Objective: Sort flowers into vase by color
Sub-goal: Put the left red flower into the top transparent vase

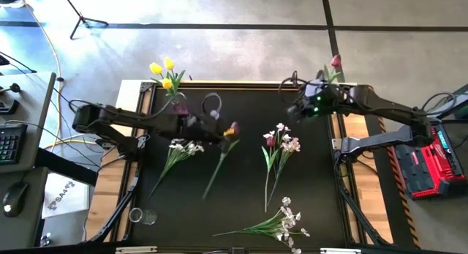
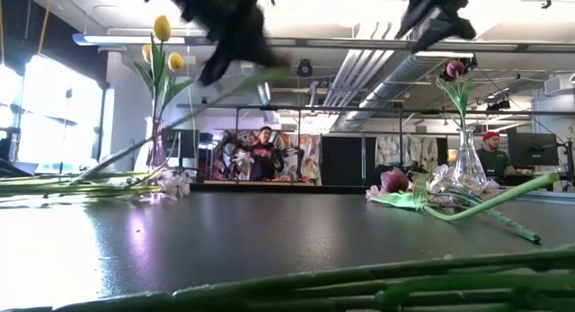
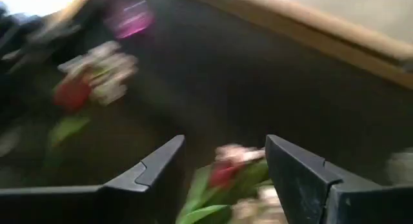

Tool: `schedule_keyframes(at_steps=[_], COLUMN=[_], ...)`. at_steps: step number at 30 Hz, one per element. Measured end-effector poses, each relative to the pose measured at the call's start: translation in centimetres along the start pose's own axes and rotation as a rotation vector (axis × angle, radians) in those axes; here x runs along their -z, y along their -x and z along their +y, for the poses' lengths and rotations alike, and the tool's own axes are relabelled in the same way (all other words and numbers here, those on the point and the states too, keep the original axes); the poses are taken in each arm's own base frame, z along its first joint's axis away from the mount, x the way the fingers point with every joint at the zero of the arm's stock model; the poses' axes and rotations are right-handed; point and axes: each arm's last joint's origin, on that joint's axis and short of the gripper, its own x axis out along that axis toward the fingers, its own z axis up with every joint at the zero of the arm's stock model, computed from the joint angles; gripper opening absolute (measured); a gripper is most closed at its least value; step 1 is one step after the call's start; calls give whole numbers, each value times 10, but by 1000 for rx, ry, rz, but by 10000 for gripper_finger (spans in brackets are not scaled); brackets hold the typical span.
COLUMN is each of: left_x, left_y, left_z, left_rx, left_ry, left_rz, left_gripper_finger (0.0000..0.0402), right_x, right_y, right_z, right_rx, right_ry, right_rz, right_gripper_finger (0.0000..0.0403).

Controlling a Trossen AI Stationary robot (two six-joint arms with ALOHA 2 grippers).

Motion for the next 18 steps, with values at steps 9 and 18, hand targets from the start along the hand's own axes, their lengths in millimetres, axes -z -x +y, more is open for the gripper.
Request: schedule_keyframes(at_steps=[9,18], left_x=[-55,-75], left_y=[25,24], left_z=[-21,-21], left_rx=[143,269], left_ry=[-114,-166], left_rz=[-426,-552], left_gripper_finger=[1,0], right_x=[18,18], right_y=[-37,-74], right_z=[35,53], right_rx=[-449,-575], right_ry=[104,111], right_rz=[-76,-292], right_gripper_finger=[201,201])
